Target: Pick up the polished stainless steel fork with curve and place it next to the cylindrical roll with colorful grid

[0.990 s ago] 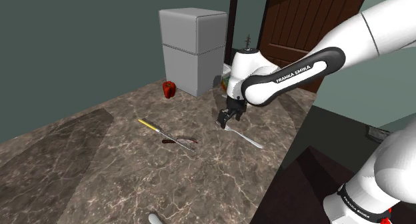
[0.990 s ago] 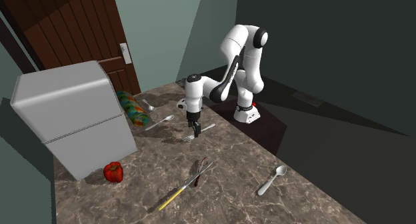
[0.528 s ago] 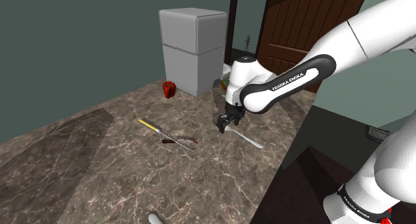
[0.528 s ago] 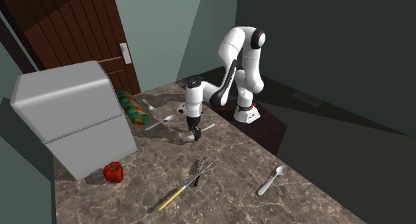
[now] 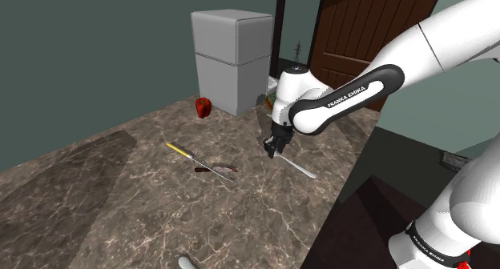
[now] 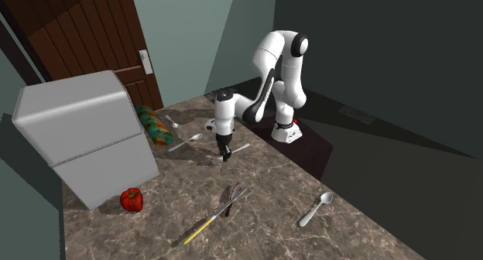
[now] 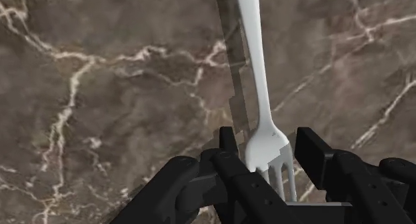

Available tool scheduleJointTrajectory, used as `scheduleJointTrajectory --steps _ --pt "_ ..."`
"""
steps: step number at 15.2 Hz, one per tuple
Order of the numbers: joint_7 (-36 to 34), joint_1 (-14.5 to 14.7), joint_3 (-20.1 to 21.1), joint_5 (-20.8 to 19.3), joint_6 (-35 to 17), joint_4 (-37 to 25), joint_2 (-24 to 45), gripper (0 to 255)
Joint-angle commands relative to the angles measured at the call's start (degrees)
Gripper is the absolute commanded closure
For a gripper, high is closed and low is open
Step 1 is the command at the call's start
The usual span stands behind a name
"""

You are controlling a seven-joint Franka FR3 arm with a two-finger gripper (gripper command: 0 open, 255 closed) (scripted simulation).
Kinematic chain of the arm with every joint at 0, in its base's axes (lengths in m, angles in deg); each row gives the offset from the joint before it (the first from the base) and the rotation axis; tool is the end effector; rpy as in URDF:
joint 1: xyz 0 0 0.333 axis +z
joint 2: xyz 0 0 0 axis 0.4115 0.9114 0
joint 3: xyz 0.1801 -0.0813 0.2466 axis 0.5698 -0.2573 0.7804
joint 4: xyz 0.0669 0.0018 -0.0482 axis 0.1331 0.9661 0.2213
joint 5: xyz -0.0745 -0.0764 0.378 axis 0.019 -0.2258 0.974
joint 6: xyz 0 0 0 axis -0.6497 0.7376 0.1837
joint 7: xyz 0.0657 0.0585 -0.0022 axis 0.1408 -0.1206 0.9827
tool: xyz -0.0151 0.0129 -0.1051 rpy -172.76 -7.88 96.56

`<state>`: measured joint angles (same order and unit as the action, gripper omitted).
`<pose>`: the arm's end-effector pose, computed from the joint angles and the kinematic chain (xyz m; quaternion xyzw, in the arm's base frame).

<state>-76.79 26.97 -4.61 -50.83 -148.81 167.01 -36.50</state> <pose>0.4919 0.1671 0.3321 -0.9992 0.0047 -0.0401 0.0034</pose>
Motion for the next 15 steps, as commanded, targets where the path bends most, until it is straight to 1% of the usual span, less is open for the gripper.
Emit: scheduleJointTrajectory --steps 1,7,15 --pt "0.0 0.2 0.3 0.1 -0.3 0.2 0.4 255" --pt "0.0 0.3 0.3 0.1 -0.2 0.1 0.4 255" --pt "1.4 0.2 0.3 2.0 6.0 -2.2 -3.7 255"
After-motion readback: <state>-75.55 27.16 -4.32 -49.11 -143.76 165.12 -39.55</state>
